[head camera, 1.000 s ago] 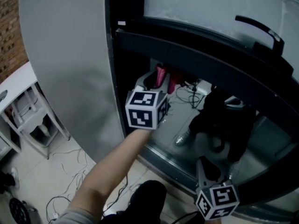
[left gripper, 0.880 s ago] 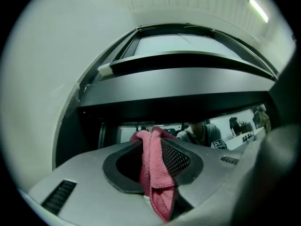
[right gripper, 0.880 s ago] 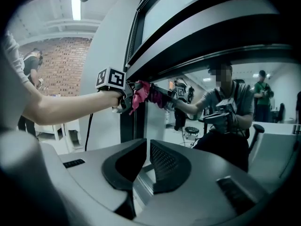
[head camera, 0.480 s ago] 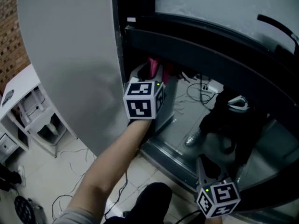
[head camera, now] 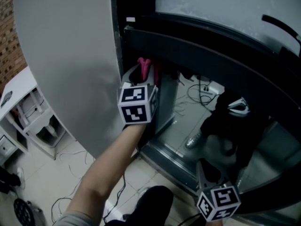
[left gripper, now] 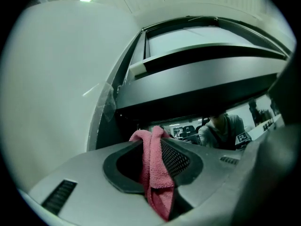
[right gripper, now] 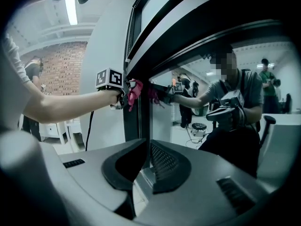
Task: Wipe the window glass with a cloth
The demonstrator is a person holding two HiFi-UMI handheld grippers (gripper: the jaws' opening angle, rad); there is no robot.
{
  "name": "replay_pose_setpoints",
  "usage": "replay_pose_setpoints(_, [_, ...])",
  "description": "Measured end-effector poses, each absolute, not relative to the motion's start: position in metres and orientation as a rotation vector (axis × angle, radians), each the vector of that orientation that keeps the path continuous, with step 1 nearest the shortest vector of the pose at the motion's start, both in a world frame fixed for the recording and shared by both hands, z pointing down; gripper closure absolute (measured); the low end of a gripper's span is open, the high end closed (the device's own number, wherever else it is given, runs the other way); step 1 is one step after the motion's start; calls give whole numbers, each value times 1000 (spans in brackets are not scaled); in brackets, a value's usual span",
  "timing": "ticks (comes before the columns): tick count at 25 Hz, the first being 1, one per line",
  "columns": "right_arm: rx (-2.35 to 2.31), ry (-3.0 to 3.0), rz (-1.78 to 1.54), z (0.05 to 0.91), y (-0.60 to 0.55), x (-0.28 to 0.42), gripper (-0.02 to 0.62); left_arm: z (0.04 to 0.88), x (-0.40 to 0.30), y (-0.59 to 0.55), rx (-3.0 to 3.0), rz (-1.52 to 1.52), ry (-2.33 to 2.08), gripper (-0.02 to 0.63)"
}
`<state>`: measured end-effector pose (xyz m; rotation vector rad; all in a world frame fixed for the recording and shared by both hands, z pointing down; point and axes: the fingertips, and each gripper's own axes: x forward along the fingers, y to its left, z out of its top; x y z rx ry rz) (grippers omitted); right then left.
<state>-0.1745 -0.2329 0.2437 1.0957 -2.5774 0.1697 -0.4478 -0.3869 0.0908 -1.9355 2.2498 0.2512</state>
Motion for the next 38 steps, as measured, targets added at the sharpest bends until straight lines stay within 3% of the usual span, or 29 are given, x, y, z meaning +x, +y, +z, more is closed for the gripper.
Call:
replay_pose_setpoints(19, [1142, -2494, 172, 257, -214, -151, 571, 162, -444, -394, -2005, 165, 2309, 500])
replay_pose_setpoints(38, [1254, -2520, 157, 235, -189, -122, 571, 159, -319, -377, -2415, 176, 1916, 503])
